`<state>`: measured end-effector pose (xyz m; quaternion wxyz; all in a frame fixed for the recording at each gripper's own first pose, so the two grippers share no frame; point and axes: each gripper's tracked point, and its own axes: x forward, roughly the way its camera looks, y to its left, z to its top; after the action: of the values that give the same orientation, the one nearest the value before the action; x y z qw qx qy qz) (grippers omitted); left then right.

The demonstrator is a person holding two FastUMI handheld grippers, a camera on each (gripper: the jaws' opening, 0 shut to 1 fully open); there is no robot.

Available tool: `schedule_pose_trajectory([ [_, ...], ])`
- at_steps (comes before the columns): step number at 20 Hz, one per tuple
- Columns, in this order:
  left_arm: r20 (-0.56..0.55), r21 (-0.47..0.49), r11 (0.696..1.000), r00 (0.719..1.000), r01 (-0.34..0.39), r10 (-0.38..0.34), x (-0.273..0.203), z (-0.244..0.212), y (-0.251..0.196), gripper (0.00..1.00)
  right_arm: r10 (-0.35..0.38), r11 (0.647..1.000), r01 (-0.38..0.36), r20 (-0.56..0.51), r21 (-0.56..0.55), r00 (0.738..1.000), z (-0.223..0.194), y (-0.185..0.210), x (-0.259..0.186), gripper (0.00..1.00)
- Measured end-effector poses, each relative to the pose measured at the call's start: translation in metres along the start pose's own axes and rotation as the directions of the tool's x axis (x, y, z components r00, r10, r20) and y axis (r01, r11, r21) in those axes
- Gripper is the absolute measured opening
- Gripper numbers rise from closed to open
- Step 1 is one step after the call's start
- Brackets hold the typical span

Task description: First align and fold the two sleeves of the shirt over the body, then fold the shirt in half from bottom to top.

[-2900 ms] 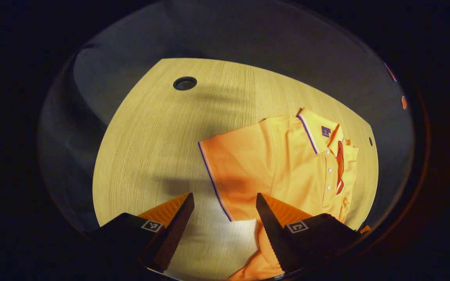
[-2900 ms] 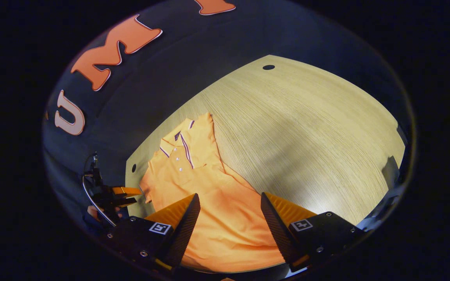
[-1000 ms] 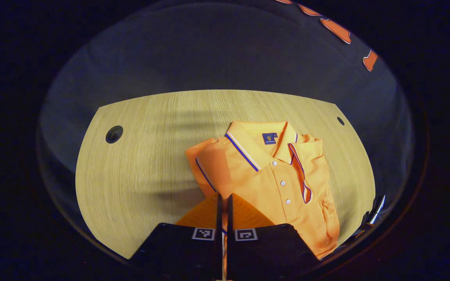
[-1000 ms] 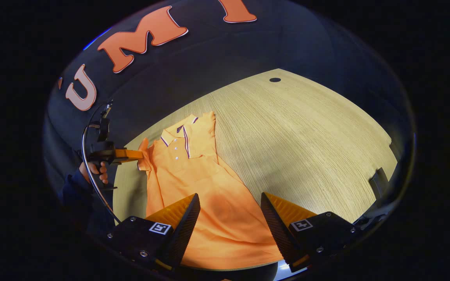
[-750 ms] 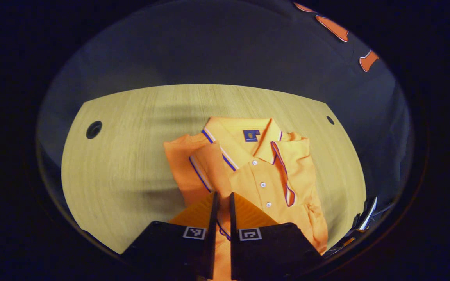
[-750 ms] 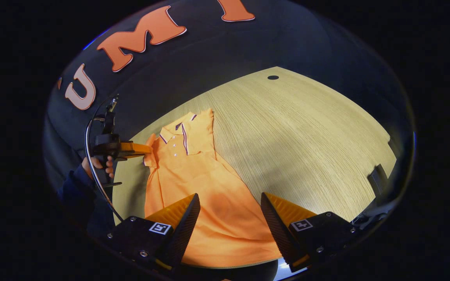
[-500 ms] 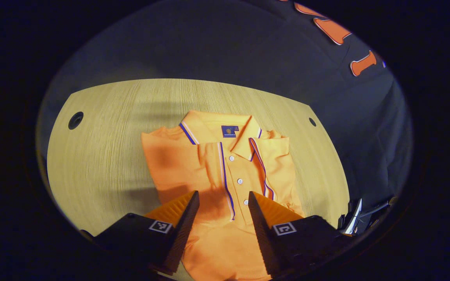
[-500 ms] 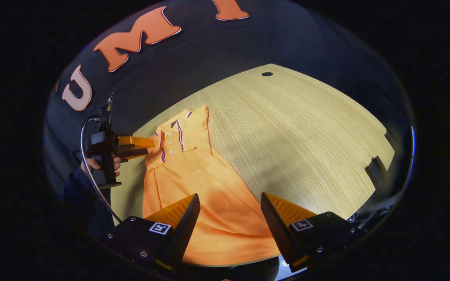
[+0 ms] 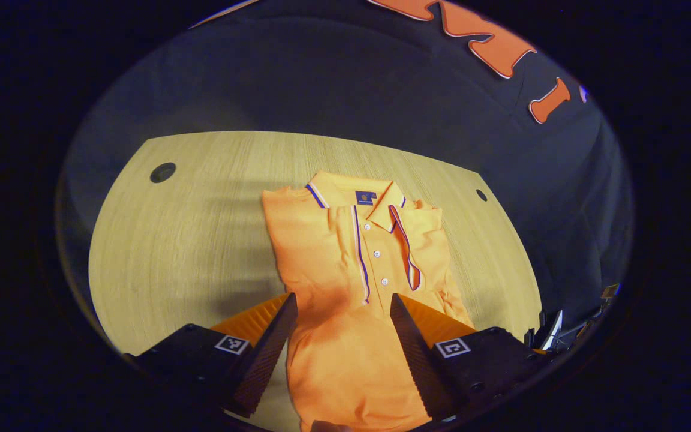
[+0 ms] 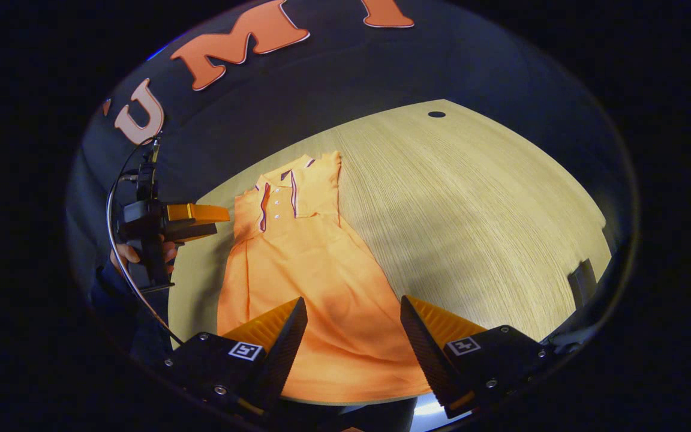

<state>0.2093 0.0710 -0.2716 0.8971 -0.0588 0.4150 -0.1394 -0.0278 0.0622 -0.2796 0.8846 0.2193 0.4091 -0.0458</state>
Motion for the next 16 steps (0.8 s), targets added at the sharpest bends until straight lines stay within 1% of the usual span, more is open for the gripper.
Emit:
schedule_pose_trajectory([
  [3,0.102,0.022,0.999,0.994,-0.038,0.036,-0.032,-0.012,0.0,0.96,0.027,0.999,-0.028,-0.019,-0.044,0.999,-0.009,-0.004,-0.001,0.96],
  [5,0.132,0.038,0.995,0.988,-0.091,0.086,-0.053,-0.029,0.005,0.96,0.047,0.996,-0.049,-0.034,-0.07,0.998,-0.018,-0.008,-0.006,0.97],
  [6,0.132,0.036,0.992,0.985,-0.12,0.115,-0.06,-0.04,0.007,0.97,0.053,0.995,-0.056,-0.043,-0.083,0.998,-0.022,-0.01,-0.007,0.97],
  [7,0.092,0.017,0.993,0.989,-0.12,0.118,-0.068,-0.059,0.005,0.97,0.057,0.994,-0.062,-0.052,-0.094,0.997,-0.027,-0.012,-0.007,0.97],
  [8,0.077,-0.007,0.995,0.992,-0.099,0.099,-0.075,-0.075,-0.003,0.98,0.062,0.992,-0.068,-0.06,-0.102,0.996,-0.032,-0.015,-0.008,0.97],
  [9,0.069,-0.02,0.994,0.992,-0.105,0.106,-0.078,-0.086,-0.003,0.98,0.066,0.991,-0.074,-0.071,-0.109,0.995,-0.037,-0.017,-0.009,0.97],
  [16,0.003,0.015,0.985,0.985,-0.173,0.173,-0.101,-0.174,-0.001,0.99,0.052,0.982,-0.074,-0.127,-0.172,0.991,-0.065,-0.041,-0.013,0.97],
])
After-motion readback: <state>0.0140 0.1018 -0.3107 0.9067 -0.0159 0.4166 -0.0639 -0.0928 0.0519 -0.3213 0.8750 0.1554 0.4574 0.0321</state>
